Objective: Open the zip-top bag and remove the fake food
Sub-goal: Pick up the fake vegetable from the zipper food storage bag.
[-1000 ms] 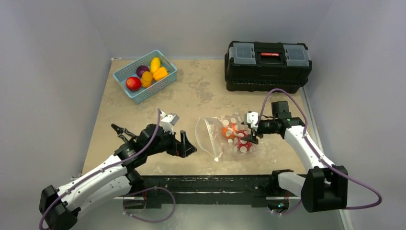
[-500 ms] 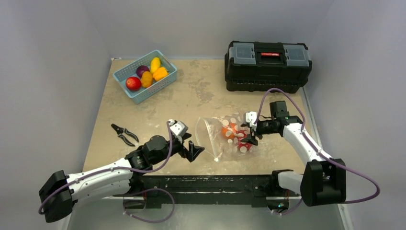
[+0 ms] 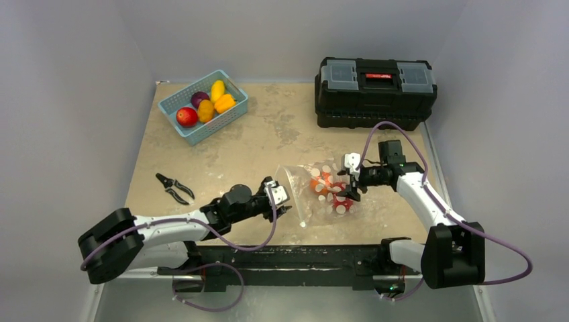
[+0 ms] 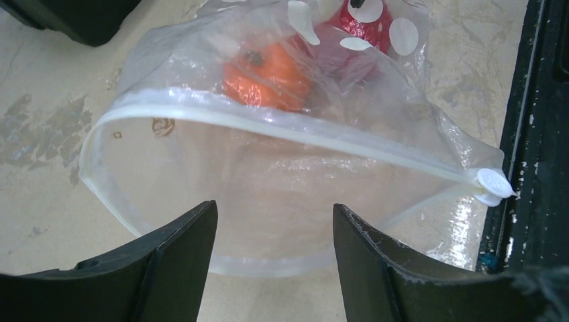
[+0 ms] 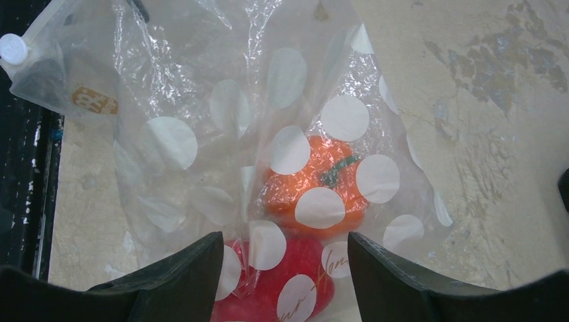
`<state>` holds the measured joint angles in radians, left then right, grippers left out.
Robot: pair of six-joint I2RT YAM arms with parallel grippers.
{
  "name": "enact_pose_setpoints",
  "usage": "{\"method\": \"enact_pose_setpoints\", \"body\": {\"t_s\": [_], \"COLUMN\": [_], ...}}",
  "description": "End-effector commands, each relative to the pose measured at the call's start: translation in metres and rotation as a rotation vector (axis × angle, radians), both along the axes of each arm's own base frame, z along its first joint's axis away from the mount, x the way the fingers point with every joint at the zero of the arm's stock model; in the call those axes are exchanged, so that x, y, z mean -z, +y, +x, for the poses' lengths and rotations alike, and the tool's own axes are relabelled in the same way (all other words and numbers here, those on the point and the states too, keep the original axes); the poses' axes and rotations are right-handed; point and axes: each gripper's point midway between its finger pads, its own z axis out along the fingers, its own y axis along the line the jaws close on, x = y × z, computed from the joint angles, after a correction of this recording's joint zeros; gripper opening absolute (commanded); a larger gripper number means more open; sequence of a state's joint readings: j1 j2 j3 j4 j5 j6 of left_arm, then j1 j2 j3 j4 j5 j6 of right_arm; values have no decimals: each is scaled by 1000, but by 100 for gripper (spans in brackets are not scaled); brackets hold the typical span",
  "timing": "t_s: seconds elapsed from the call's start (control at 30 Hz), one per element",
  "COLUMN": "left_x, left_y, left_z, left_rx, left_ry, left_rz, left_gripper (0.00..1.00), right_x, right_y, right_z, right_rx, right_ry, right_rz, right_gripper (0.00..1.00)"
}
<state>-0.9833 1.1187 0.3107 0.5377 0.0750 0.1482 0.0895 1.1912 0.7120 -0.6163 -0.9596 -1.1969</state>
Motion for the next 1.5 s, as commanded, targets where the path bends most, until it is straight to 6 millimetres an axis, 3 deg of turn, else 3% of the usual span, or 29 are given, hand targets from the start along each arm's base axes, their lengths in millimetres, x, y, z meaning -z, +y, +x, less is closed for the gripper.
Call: {"method": "enact_pose_setpoints", "body": {"t_s": [0.0, 0.27, 0.73, 0.9, 1.13, 1.33, 1.47], "left_x": [-42, -39, -19, -17, -7, -2, 4], "left_y": [-30, -52, -65, -70, -77, -77, -76], "left_z": [14, 21, 44, 55, 59, 64, 68], "left_rx": [77, 88, 53, 32, 25, -6, -29], "left_ry": [-175, -161, -160, -152, -121, -107, -97], "left_rz": [-66, -156, -156, -165, -173, -172, -163], "left_gripper": [62, 60, 64, 65, 66, 71, 77], "right_x": [-9, -11, -28, -37, -66, -46, -28], "right_y": [2, 5, 2, 6, -16, -12, -5], "right_z": [12, 22, 43, 40, 95, 122, 128], "right_rx": [50, 104, 247, 226, 607, 742, 768], "right_ry": [-1, 33, 27, 23, -22, -25, 9], "right_rz": [33, 53, 81, 102, 189, 103, 40], "right_gripper": [65, 57, 26, 25, 19, 17, 12]}}
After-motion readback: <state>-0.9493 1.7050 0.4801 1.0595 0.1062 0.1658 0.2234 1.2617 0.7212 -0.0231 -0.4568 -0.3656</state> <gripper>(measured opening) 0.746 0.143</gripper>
